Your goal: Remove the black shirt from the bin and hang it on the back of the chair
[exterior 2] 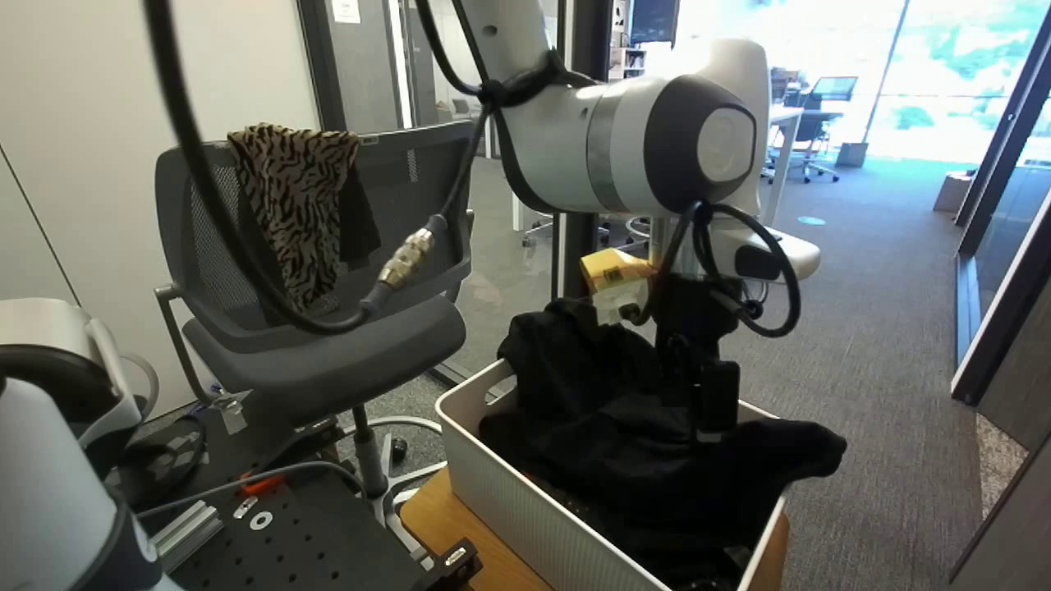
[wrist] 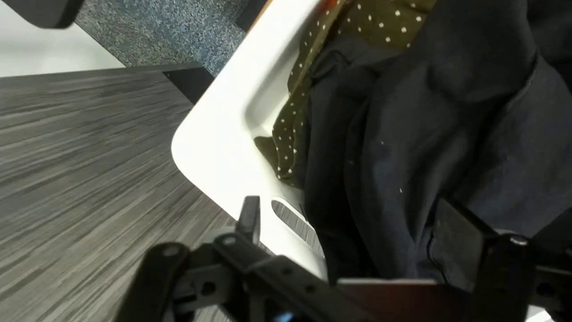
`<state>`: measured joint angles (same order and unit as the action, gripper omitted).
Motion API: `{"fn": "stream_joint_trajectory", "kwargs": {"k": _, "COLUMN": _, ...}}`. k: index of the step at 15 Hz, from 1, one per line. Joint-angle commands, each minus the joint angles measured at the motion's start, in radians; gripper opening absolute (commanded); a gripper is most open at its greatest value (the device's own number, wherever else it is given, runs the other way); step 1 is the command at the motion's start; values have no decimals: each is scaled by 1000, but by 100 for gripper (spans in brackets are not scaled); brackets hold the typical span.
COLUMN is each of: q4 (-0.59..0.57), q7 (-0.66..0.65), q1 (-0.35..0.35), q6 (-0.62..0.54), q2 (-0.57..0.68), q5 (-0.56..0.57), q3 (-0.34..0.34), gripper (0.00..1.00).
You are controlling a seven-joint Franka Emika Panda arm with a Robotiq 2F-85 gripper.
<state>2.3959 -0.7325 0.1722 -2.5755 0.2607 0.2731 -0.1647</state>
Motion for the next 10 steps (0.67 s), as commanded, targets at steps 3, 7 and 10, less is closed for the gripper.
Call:
{"fn": "stream_joint_trajectory", "kwargs": {"k": 3, "q4": -142, "q7": 129, "q1": -22, "q6": -117, "q2": 157, "q5": -76, "q3": -38, "gripper": 100}}
{"fn": "stream_joint_trajectory", "kwargs": {"k": 7, "q4": -197, "q7": 279, "q1": 6, "q6": -165, "q2": 248, "q5": -237, "q3": -7, "gripper": 100}}
{"fn": "stream_joint_trajectory", "kwargs": {"k": 10, "q4": -227, "q7": 356, "q1": 12, "q6": -159, "q2": 293, "q5": -326, "q3": -2, "gripper": 100}}
